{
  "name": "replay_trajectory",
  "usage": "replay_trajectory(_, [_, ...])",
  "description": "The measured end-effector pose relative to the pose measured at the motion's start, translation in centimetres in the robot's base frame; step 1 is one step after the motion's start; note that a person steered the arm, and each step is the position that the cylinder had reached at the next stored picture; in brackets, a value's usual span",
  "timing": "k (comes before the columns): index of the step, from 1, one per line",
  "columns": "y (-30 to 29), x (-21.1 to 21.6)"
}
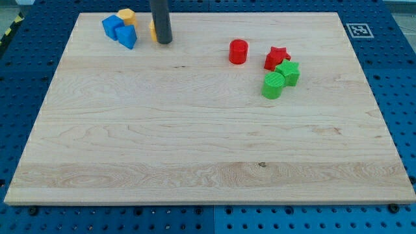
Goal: Move the arm to the center top of the board
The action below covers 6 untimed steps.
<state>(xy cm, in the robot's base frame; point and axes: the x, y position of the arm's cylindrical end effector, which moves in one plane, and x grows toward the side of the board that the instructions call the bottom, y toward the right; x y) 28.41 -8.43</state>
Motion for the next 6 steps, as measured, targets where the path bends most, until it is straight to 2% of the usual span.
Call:
replay_trajectory(2, [1.4, -1.9])
replay_trajectory(3, [-0.1, -2.1])
replay_trajectory(4, [-4.4, -2.1])
replay_trajectory(5, [-4.1, -2.4])
replay_trajectory(6, [-1.1, -2.4])
